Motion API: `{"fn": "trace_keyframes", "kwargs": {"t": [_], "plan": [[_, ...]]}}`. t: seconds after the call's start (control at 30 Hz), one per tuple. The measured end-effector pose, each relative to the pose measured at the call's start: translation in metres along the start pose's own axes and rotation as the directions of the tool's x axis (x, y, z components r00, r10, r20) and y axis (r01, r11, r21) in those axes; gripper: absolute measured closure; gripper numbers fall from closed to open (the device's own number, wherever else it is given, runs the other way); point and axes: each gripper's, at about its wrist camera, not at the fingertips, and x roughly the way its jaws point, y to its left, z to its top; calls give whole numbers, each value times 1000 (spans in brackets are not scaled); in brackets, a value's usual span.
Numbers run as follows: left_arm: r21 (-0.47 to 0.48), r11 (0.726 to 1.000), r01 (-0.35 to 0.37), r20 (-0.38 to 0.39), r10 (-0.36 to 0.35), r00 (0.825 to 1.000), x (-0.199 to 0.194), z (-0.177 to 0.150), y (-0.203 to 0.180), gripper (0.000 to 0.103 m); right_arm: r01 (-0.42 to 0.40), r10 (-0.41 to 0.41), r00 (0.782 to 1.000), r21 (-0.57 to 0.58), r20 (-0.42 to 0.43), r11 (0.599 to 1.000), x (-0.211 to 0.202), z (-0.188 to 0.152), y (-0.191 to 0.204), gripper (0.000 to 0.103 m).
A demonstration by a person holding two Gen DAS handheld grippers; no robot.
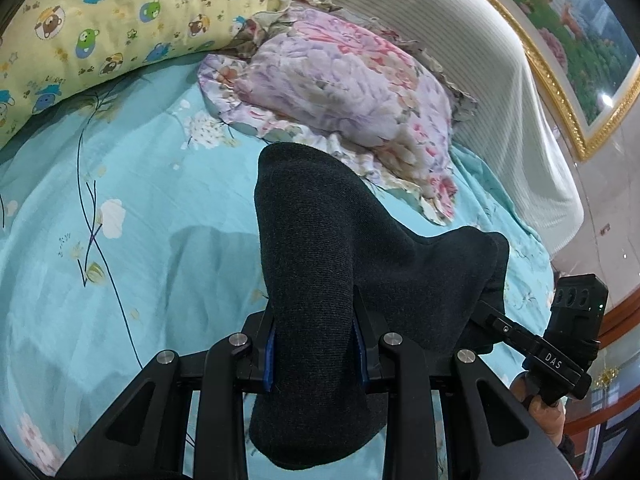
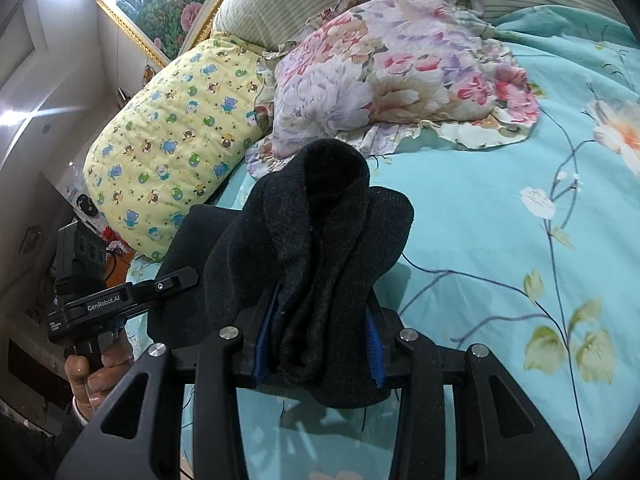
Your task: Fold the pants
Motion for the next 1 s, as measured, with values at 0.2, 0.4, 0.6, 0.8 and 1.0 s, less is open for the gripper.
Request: {"fn": "trace_keyframes", "kwargs": {"t": [0.2, 0.4, 0.6, 0.8, 1.0], "plan": [[-12, 1000, -11, -5, 11, 1000, 8, 4, 8, 74, 3, -3, 1000, -7, -16, 1000, 14, 5, -2, 63], [-17, 1000, -21, -22, 20, 1000, 18, 2, 15, 72, 4, -4, 999, 1, -35, 1000, 24, 5, -8, 62], [-27, 999, -27, -39, 26, 999, 26, -2, 24, 61, 25, -24, 998, 19, -53, 1000, 29, 2, -19, 50], [-11, 998, -60, -32, 59, 998, 28, -6, 28, 44, 69, -69, 996, 6, -48, 998, 30, -2, -26, 41], [-17, 997, -69, -35, 68, 997, 29, -7, 32, 38, 99, -99, 994, -5, -37, 995, 31, -2, -29, 28]]}}
